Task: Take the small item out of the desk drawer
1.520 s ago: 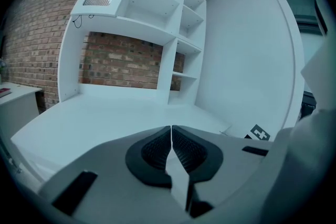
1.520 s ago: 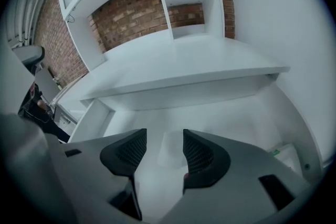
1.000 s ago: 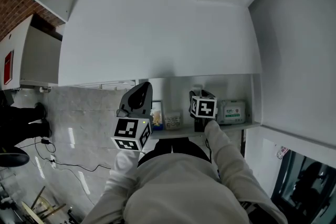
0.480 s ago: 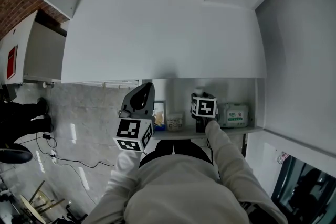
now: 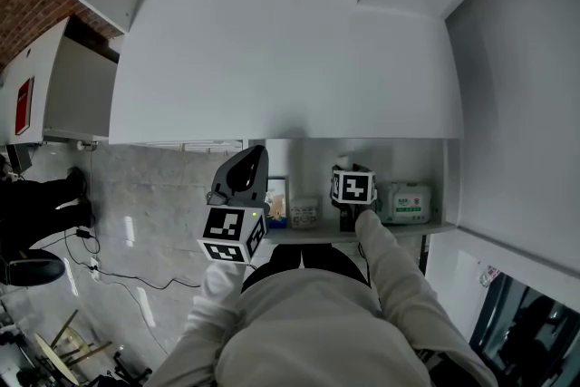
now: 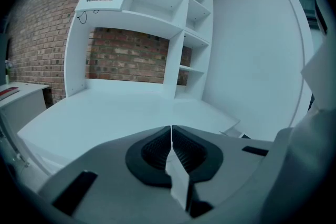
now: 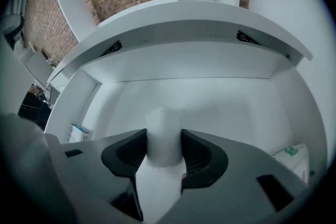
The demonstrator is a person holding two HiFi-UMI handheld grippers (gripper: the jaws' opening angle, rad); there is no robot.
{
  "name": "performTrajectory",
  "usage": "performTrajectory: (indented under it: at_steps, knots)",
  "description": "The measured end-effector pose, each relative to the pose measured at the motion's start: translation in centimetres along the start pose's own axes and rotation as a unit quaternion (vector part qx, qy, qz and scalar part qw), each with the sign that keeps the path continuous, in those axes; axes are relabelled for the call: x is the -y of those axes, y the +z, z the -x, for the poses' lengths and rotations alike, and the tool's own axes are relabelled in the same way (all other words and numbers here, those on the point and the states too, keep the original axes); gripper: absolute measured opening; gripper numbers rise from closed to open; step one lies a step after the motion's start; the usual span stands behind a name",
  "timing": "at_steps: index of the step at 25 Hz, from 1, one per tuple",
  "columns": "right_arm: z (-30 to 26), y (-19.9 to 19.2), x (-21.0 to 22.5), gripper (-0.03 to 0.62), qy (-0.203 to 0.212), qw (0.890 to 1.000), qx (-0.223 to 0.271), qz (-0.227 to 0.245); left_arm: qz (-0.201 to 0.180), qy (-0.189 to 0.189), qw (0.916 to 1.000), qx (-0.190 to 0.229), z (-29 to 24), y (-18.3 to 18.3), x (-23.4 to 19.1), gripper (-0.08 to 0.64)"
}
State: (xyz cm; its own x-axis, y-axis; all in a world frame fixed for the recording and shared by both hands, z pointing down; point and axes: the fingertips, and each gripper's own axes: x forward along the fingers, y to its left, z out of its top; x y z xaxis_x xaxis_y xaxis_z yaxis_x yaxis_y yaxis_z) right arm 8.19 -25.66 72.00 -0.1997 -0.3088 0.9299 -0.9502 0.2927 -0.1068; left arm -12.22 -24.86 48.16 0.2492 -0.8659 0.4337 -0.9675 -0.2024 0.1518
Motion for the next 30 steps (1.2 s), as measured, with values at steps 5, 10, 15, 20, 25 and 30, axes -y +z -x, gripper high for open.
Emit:
performTrajectory:
  at_steps: [5,10,15,20,25,30]
  knots:
    - [0.3,0.3,-0.1,0.212,0.0,1.0,0.004,0.017,0.004,-0.003,1.0,-0.003,0.0,-0.3,0.1,0.023]
    - [1.5,0.9,-0.4,0.21,0.007,0.999,0.024,0.025,0.0,-0.012,0.9999,0.003,-0.1,0.1,0.4,0.023]
    - [3.3,2.3,-0.8,0.209,0.024,0.998,0.06,0.019,-0.005,-0.021,0.9997,0.009,-0.1,0.2,0.9,0.023]
    - [5.5,3.6,-1.5,0.209,0.043,0.994,0.099,0.01,-0.009,-0.033,0.9994,0.009,0.2,0.3,1.4,0.023]
    - [7.9,4.7,-2.1,0.209,0.049,0.989,0.136,0.012,-0.016,-0.037,0.9987,0.03,0.6,1.0,1.7,0.023]
    - [10.7,5.9,-2.9,0.209,0.055,0.982,0.178,0.01,-0.02,-0.045,0.9982,0.035,1.2,1.1,2.1,0.023]
